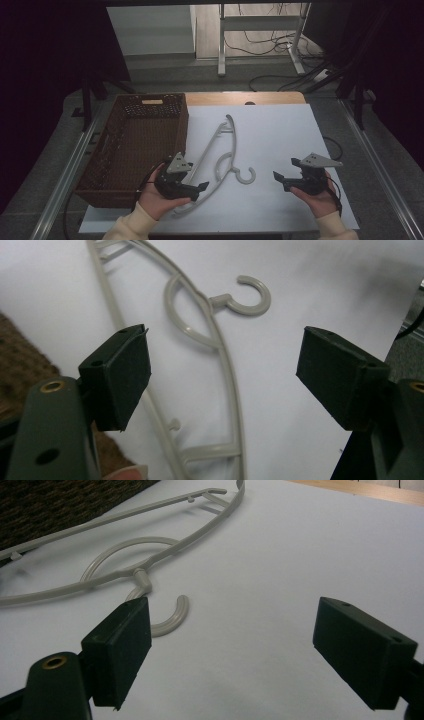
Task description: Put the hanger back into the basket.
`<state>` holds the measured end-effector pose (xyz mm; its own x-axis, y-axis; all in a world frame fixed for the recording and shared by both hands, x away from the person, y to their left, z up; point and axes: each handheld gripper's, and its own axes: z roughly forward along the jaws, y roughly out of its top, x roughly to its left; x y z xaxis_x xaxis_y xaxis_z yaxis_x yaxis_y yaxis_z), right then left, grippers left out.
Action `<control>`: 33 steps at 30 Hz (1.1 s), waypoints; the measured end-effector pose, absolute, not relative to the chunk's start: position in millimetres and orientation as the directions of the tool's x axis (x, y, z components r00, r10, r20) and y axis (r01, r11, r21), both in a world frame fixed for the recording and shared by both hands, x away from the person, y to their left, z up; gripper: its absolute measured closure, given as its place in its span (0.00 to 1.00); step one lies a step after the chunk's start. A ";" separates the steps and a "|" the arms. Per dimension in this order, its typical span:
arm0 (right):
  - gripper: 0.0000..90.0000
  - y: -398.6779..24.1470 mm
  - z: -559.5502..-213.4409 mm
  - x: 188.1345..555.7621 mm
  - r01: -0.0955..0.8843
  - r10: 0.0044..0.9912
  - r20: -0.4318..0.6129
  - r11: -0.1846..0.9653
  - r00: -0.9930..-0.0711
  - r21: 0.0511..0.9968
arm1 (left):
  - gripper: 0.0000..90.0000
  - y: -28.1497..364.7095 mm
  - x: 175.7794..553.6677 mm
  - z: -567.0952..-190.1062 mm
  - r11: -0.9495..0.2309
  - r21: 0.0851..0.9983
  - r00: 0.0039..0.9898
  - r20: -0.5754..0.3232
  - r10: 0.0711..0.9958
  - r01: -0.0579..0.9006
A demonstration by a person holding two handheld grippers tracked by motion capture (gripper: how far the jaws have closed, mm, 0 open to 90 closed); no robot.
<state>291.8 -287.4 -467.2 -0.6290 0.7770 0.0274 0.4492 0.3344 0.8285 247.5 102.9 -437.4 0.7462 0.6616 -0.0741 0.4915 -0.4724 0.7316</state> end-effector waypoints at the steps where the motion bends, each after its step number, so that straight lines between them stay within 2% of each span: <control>1: 0.18 -287.6 -467.3 291.8 0.449 0.777 0.026 0.335 -0.629 0.828 | 0.24 99.8 249.0 -438.1 -0.482 0.725 0.749 -0.070 0.659 0.492; 33: 0.18 -287.5 -467.9 291.1 0.450 0.777 0.020 0.343 -0.629 0.825 | 0.25 54.8 259.0 -457.1 -0.559 0.655 0.777 -0.068 0.626 0.508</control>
<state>291.1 -287.5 -467.9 -0.6287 0.7774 0.0201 0.4499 0.3426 0.8247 259.0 54.8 -457.1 0.7770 0.6259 -0.0677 0.5076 -0.5592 0.6555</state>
